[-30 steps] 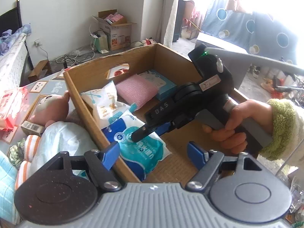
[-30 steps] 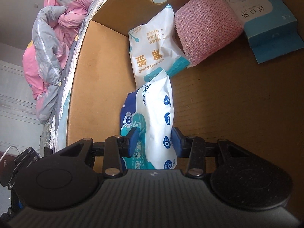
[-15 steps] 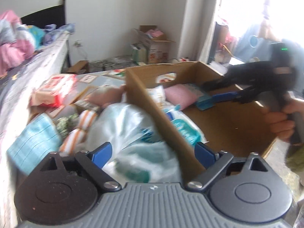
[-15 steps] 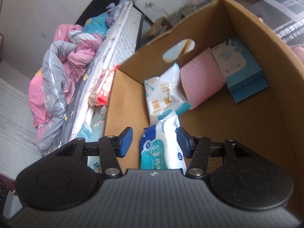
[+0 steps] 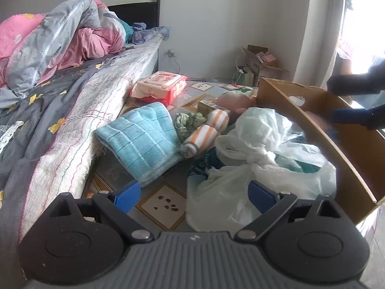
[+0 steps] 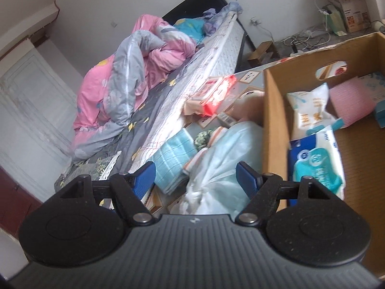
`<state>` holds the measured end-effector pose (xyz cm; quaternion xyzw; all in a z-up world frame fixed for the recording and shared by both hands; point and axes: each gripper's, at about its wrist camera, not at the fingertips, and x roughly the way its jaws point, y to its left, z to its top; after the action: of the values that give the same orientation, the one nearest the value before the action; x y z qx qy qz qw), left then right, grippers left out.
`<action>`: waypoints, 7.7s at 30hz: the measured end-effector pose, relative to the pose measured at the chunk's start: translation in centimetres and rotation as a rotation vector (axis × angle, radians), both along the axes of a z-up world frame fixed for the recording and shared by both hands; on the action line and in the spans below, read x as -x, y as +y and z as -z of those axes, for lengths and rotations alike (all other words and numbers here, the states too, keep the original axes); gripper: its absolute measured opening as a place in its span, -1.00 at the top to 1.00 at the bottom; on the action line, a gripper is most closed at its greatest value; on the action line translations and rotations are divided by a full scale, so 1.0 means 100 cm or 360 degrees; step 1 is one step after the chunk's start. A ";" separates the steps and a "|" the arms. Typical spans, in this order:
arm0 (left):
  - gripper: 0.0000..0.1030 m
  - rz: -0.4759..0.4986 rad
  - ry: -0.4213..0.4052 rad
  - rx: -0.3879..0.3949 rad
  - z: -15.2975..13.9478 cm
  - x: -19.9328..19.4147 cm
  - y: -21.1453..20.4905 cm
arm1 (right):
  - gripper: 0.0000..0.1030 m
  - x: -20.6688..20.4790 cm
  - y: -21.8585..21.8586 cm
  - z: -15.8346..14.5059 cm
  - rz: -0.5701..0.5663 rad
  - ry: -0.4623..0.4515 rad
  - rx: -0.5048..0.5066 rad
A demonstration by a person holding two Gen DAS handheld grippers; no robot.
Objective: Organize soft objects
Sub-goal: 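Move the open right gripper back over the pile of soft items, then grasp the pink plush bunny in the pile with the right gripper, then lift the pink plush bunny with the right gripper over the cardboard box, then lower the bunny onto the wet wipes pack and open the right gripper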
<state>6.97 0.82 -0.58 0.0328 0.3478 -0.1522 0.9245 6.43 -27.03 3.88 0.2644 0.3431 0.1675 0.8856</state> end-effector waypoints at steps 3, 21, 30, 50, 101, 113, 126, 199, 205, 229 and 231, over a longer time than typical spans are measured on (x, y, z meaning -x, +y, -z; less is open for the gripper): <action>-0.80 -0.0076 -0.0022 0.0006 0.003 -0.013 0.011 | -0.43 -0.015 0.033 -0.003 -0.0070 0.0018 0.0053; -0.63 0.0004 -0.0081 -0.0361 0.032 -0.124 0.010 | -0.43 -0.223 0.139 0.073 -0.0200 0.0565 -0.0214; -0.80 0.0079 -0.0009 -0.0345 0.046 -0.151 0.005 | -0.51 -0.273 0.155 0.124 -0.0090 0.0812 -0.0118; -0.74 0.0387 -0.0158 -0.0096 -0.011 -0.175 -0.062 | -0.55 -0.314 0.038 0.026 -0.0006 0.0558 0.0494; -0.26 0.0300 -0.0307 0.0148 -0.094 -0.129 -0.126 | -0.38 -0.279 0.007 -0.046 -0.0452 0.0467 0.0336; -0.14 0.0495 -0.0126 0.0215 -0.069 -0.076 -0.195 | 0.31 -0.160 -0.070 -0.011 -0.0311 0.0588 0.0094; -0.55 0.0583 -0.0135 0.0115 -0.066 -0.046 -0.146 | 0.19 -0.150 -0.116 0.006 -0.0211 0.0409 -0.0139; -0.30 0.0945 0.0131 -0.0074 -0.014 -0.085 -0.255 | 0.73 -0.098 -0.189 0.056 -0.0027 0.0309 0.0428; -0.24 0.1055 0.0169 -0.0118 -0.008 -0.065 -0.256 | 0.57 -0.066 -0.191 0.067 -0.0119 0.0436 0.0233; 0.03 0.1130 0.0204 -0.0122 -0.004 -0.053 -0.231 | -0.64 -0.110 -0.182 0.115 0.0070 0.0860 0.0250; 0.01 0.1117 0.0191 -0.0092 -0.010 -0.053 -0.225 | -0.58 -0.110 -0.177 0.113 -0.0012 0.0820 0.0318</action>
<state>12.27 -21.65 0.46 0.1674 0.3732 -0.4522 0.7926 17.45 -44.74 -7.40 0.2083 0.5730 0.0632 0.7902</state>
